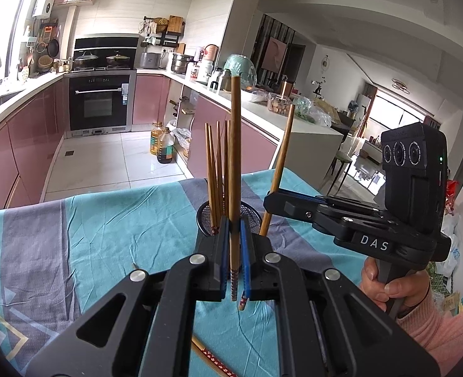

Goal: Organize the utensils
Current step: 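Hold both chopsticks upright above the cup and lower them into it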

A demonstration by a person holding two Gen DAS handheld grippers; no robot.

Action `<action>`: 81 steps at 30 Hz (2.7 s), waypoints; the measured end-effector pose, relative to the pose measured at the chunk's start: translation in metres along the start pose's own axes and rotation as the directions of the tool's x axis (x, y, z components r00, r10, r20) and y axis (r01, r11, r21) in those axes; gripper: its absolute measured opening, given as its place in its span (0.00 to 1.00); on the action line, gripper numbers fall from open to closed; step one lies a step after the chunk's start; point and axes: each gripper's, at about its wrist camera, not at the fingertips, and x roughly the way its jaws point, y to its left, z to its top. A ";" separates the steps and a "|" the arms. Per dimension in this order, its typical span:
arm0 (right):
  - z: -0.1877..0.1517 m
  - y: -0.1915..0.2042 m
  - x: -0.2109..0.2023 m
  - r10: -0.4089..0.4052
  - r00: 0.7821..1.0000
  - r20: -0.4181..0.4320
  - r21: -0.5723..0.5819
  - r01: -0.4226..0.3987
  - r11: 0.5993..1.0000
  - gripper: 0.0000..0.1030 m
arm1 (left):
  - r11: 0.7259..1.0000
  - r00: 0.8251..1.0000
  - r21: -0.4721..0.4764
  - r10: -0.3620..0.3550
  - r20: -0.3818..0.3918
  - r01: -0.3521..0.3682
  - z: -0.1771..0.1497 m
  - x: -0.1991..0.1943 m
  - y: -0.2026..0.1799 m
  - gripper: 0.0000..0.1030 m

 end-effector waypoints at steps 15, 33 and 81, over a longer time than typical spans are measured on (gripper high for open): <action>0.007 -0.003 -0.002 -0.002 1.000 0.017 0.000 0.002 1.000 0.06 | 1.000 1.000 0.019 0.001 0.014 -0.001 0.008 -0.001 -0.005 0.07; 0.014 -0.002 -0.001 -0.005 1.000 0.026 -0.004 0.005 1.000 0.06 | 0.999 1.000 0.043 0.003 0.023 -0.004 0.017 -0.002 -0.013 0.07; 0.054 -0.023 0.000 -0.035 0.993 0.114 -0.014 0.037 0.999 0.06 | 0.994 0.994 0.100 0.040 0.102 -0.050 0.038 -0.016 -0.030 0.07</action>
